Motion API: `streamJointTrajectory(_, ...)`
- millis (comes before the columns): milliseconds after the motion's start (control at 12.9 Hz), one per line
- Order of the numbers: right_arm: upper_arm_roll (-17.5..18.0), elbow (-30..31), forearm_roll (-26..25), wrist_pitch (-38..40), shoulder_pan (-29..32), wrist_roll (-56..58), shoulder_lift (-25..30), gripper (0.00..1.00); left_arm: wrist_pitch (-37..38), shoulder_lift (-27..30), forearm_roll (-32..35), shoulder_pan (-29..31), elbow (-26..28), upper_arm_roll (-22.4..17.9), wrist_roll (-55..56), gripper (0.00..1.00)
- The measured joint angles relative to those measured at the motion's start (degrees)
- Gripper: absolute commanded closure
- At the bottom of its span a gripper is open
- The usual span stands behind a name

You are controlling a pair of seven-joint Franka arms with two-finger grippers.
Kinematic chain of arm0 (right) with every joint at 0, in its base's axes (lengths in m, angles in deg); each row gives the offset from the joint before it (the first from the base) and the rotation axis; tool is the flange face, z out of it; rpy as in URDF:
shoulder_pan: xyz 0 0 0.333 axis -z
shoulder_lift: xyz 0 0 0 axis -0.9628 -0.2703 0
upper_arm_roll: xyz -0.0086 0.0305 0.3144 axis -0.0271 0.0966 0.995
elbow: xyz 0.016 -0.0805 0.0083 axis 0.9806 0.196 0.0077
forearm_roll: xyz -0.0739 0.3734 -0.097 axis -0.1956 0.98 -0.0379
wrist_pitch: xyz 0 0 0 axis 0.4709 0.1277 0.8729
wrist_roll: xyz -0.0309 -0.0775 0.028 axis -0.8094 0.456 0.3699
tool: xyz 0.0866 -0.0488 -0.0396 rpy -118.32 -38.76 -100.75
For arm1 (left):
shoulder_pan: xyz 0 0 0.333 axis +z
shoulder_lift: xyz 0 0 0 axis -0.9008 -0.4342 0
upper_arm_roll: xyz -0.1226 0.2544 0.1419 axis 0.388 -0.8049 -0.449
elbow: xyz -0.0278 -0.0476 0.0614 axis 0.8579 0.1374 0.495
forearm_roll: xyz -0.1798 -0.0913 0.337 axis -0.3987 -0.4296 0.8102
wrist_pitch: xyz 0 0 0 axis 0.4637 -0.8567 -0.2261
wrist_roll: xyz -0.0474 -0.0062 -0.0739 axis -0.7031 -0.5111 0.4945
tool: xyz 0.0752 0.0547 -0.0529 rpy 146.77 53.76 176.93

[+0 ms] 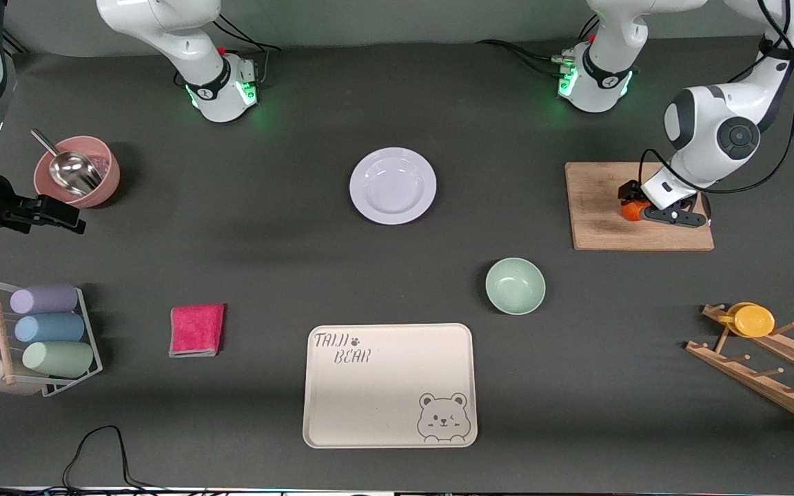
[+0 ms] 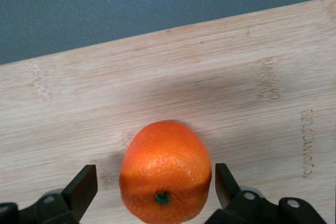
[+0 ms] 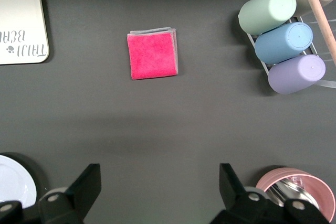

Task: Place orange and plate with both arms
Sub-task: 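Lower the left gripper and grasp the orange, then carry the orange with the left gripper onto the white plate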

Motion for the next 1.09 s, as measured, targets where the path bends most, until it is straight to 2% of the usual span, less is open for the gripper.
streamJointTrajectory(233, 0.00, 0.00, 0.00, 0.00, 0.00, 0.00, 0.00, 0.00, -0.16, 0.00, -0.06, -0.04, -0.01, 0.17, 0.10, 0.42)
streamJointTrajectory(388, 0.00, 0.00, 0.00, 0.00, 0.00, 0.00, 0.00, 0.00, -0.20, 0.17, -0.07, -0.33, -0.17, 0.29, 0.47, 0.55)
streamJointTrajectory(543, 0.00, 0.01, 0.00, 0.00, 0.00, 0.00, 0.00, 0.00, -0.19, 0.15, -0.09, -0.75, -0.37, 0.59, 1.15, 0.56)
streamJointTrajectory(698, 0.00, 0.01, 0.00, 0.00, 0.00, 0.00, 0.00, 0.00, 3.07, 0.84, -0.27, -1.39, -2.62, 1.02, 3.60, 0.55)
streamJointTrajectory(931, 0.01, 0.01, 0.00, 0.00, 0.00, 0.00, 0.00, 0.00, 20.12, 3.58, -1.74, -5.76, -13.65, 5.16, 15.27, 0.55)
streamJointTrajectory(1086, 0.01, 0.02, 0.00, 0.00, 0.00, 0.00, 0.01, 0.00, 27.85, 4.96, -5.83, -8.43, -20.09, 9.02, 22.09, 0.55)
